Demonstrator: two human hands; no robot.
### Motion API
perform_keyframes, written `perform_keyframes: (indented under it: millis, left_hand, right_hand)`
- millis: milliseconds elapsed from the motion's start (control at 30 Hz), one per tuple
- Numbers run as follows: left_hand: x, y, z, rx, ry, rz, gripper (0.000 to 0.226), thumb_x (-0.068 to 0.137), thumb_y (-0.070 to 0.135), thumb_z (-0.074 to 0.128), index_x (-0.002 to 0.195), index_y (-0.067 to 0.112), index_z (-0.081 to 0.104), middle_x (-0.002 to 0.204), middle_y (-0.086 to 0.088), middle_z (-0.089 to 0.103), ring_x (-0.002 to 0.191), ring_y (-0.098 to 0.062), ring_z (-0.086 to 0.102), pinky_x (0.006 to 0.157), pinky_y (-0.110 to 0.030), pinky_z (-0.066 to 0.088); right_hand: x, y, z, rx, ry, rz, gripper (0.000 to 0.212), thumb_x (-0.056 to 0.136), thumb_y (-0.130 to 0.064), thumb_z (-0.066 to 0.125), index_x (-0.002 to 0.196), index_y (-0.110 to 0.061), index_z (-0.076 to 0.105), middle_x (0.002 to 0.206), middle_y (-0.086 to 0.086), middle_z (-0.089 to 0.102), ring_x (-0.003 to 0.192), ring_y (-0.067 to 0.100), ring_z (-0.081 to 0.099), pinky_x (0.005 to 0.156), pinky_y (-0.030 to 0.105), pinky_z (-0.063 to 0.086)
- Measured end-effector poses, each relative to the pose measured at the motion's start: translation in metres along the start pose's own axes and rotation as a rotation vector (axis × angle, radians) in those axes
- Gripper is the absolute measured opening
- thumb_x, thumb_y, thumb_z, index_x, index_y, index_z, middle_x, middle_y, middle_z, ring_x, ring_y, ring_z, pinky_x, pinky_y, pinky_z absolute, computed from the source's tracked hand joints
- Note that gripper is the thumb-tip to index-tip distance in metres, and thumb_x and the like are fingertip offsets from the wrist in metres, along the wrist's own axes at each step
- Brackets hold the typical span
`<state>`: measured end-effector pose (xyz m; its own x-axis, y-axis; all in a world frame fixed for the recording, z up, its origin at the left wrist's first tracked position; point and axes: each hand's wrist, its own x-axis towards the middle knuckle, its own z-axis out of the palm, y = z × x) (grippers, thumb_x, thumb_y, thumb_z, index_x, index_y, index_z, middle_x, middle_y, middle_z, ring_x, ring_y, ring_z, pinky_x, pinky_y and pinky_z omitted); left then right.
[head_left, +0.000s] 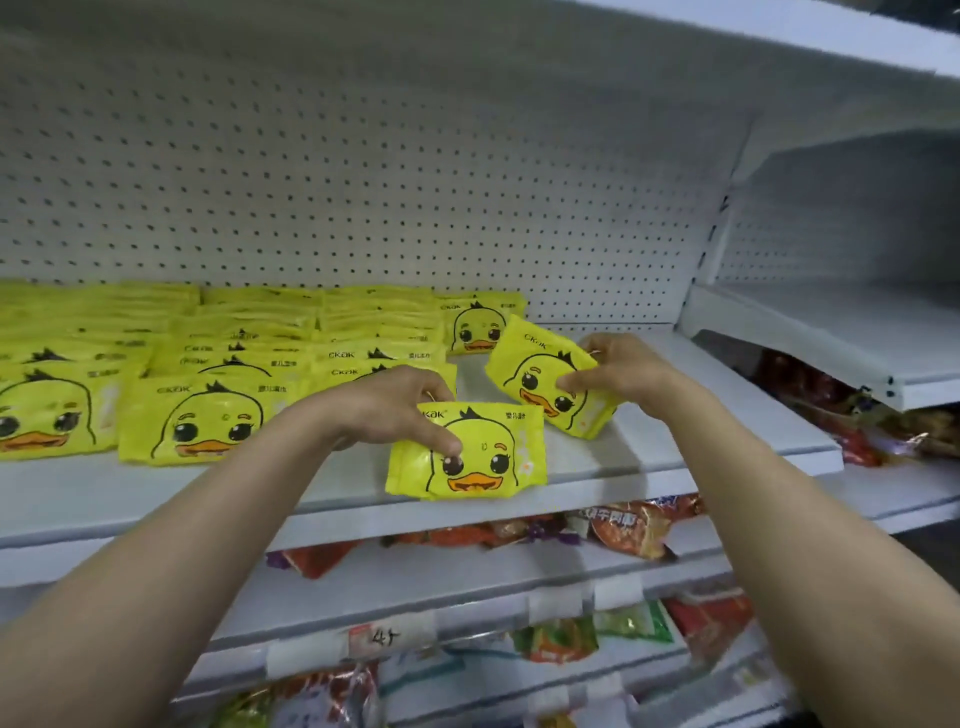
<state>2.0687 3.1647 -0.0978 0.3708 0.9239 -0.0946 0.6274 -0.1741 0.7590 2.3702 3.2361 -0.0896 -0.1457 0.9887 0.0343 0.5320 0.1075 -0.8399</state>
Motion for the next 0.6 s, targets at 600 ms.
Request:
perform_keyframes:
  millis: [600]
  left_hand:
    - [0.042, 0.021, 0.006, -0.095, 0.169, -0.097, 0.039, 0.071, 0.026, 0.086, 0.101, 0.022, 0.061, 0.103, 0.015, 0.067, 0.065, 0.009, 0.057, 0.051, -0.014, 0.041]
  right_hand:
    - [0.190, -0.008, 0.041, -0.467, -0.172, -0.406, 0.059, 0.062, -0.033, 0.091, 0.116, -0.028, 0.067, 0.114, -0.004, 0.068, 0.103, 0.017, 0.062, 0.091, 0.034, 0.051]
